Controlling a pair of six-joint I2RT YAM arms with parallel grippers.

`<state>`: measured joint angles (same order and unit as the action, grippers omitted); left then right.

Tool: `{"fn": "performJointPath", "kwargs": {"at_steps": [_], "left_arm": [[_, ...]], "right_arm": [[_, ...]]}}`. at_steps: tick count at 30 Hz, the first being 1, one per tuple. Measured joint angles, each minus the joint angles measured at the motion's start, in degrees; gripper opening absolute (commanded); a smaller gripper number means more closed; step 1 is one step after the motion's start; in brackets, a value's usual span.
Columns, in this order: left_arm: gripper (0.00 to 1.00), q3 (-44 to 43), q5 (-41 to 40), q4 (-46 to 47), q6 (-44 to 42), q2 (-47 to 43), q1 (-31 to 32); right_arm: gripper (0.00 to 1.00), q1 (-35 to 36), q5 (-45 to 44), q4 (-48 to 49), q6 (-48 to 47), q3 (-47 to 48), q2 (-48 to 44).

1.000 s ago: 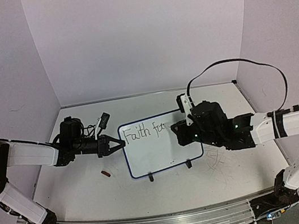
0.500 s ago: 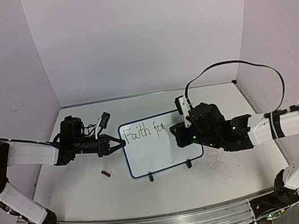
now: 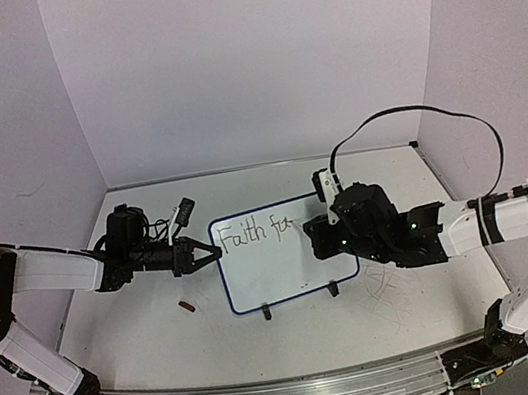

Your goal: Write a sentence on the whiteboard

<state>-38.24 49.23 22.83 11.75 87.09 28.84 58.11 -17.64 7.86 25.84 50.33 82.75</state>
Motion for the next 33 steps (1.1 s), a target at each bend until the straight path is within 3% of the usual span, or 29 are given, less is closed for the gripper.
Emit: {"fn": "performJointPath", "kwargs": {"at_steps": [33], "left_arm": [[0.0, 0.0, -0.2, -0.4, 0.0, 0.0, 0.0]], "right_arm": [[0.0, 0.1, -2.3, 1.3, -1.5, -0.1, 0.1]]}}
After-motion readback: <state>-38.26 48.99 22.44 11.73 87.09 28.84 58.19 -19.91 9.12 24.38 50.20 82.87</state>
